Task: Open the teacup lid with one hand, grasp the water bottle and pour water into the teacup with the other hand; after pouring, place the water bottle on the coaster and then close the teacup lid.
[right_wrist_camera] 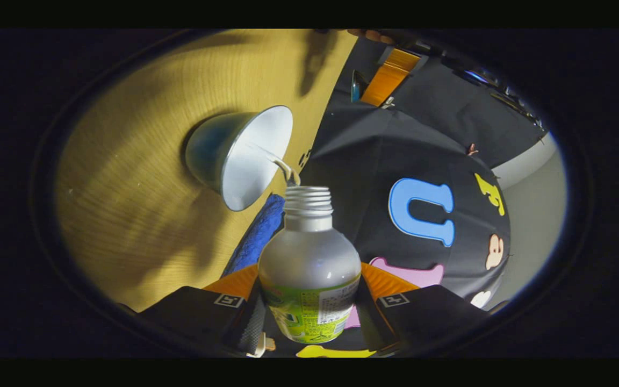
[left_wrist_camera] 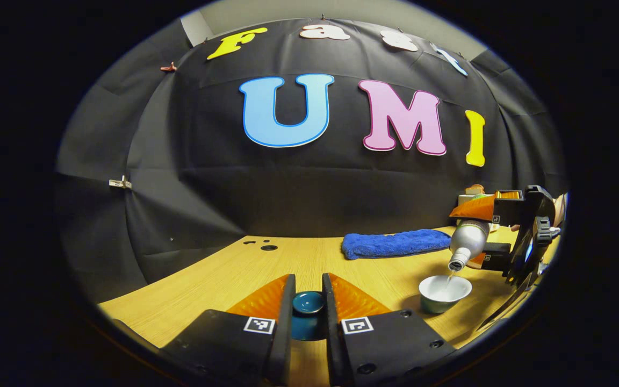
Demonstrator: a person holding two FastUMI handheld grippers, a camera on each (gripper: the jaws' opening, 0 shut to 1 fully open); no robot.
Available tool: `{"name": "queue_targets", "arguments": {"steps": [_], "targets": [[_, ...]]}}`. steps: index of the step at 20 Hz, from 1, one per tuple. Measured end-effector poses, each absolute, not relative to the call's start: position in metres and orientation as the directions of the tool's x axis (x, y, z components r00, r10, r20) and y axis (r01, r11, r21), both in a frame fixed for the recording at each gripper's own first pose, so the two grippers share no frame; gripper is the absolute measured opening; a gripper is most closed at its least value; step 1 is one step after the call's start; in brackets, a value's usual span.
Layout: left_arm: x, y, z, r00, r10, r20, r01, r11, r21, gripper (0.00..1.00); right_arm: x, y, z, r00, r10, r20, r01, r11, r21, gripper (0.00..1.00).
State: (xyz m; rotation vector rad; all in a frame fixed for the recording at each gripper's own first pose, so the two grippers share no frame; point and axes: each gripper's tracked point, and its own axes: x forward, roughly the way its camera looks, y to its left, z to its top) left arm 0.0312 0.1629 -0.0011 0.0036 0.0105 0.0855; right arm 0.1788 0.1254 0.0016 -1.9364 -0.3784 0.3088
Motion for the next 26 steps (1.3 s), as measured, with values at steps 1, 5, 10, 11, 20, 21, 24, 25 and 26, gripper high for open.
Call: {"name": "queue_targets", "arguments": {"steps": [1, 5, 10, 11, 20, 21, 24, 25, 26], "targets": [[0.032, 0.163, -0.002, 0.996, 0.085, -0.01, -0.085, 0.996, 0.004, 0.31, 0.178, 0.126, 0.003, 0.914, 0.405, -0.034, 0.129, -0.37, -0.92, 0.76], [0.032, 0.163, -0.002, 0.997, 0.082, -0.009, -0.082, 0.997, 0.005, 0.31, 0.177, 0.122, 0.006, 0.916, 0.4, -0.021, 0.15, -0.392, -0.907, 0.75], [0.032, 0.163, -0.001, 0.997, 0.081, -0.008, -0.081, 0.997, 0.005, 0.31, 0.177, 0.123, 0.009, 0.912, 0.41, -0.017, 0.187, -0.452, -0.872, 0.72], [0.033, 0.163, -0.002, 0.997, 0.081, -0.008, -0.081, 0.997, 0.004, 0.31, 0.173, 0.122, 0.009, 0.913, 0.407, -0.018, 0.184, -0.451, -0.873, 0.72], [0.032, 0.163, -0.002, 0.997, 0.081, -0.008, -0.081, 0.997, 0.004, 0.31, 0.176, 0.127, 0.023, 0.902, 0.432, 0.004, 0.238, -0.489, -0.84, 0.75], [0.032, 0.162, -0.002, 0.997, 0.076, -0.009, -0.076, 0.997, 0.004, 0.31, 0.176, 0.128, 0.025, 0.901, 0.433, 0.008, 0.244, -0.492, -0.836, 0.75], [0.033, 0.162, -0.002, 0.998, 0.068, -0.008, -0.068, 0.998, 0.005, 0.31, 0.177, 0.132, 0.033, 0.897, 0.442, 0.017, 0.264, -0.504, -0.823, 0.75], [0.033, 0.162, -0.002, 0.998, 0.068, -0.008, -0.068, 0.998, 0.005, 0.31, 0.177, 0.133, 0.034, 0.896, 0.444, 0.019, 0.269, -0.508, -0.818, 0.75], [0.032, 0.162, -0.002, 0.998, 0.067, -0.008, -0.067, 0.998, 0.005, 0.31, 0.177, 0.133, 0.036, 0.894, 0.448, 0.022, 0.276, -0.511, -0.814, 0.75]]}}
